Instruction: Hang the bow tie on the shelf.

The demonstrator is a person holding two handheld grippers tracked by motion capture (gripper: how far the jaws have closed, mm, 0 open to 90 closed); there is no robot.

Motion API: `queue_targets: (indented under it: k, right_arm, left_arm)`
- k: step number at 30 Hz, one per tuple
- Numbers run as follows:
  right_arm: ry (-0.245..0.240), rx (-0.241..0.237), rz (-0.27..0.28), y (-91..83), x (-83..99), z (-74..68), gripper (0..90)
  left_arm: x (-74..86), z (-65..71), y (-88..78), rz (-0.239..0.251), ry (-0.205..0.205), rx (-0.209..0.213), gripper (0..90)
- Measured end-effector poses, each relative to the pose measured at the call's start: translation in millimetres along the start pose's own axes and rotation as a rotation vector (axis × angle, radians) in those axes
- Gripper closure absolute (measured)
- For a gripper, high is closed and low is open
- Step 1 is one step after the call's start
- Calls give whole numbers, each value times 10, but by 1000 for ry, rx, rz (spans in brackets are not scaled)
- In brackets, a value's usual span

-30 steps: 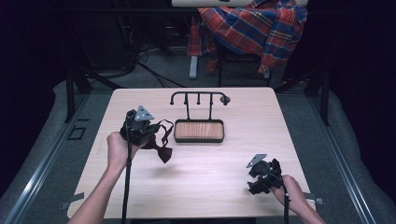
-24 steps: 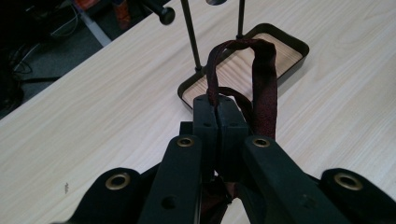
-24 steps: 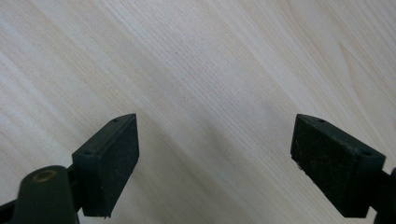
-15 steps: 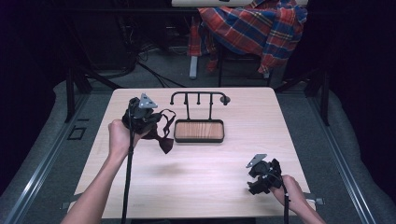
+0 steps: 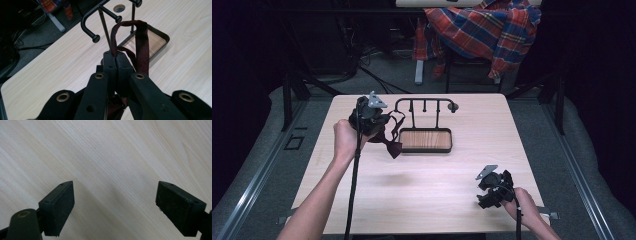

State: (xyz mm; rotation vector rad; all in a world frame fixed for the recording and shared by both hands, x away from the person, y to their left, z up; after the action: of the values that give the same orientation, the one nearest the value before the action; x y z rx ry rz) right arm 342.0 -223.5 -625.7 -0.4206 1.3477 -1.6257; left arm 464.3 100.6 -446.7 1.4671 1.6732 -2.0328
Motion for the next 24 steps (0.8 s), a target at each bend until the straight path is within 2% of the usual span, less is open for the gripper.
queue_targets:
  k: [3,11,13,24]
  right_arm:
    - [8,-9,16,11,-10,-11,151]
    - [0,-5,4,4,-1,-5,151]
    - [20,-12,28,24,-19,-23,151]
    - [1,-8,4,5,0,-6,150]
  left_arm:
    - [-22,-3,16,-4,2,-2,882]
    - [-73,-31,63,-5,0,-13,882]
    - [-84,-36,77,-10,1,-11,882]
    - [-177,-47,156,-18,5,-17,882]
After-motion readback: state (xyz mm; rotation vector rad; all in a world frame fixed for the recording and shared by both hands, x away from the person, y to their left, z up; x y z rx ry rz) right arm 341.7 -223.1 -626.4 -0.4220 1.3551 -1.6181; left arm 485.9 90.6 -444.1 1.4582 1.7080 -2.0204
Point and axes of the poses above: each handheld gripper's, and its own axes: y roughly forward along the jaws, x roughly out of its underside, z roughly to its right, the point moved 10 cm from there along y, roughly forward along the jaws, and after that the axes turned 10 degrees about -y, right-handed, at the moved point
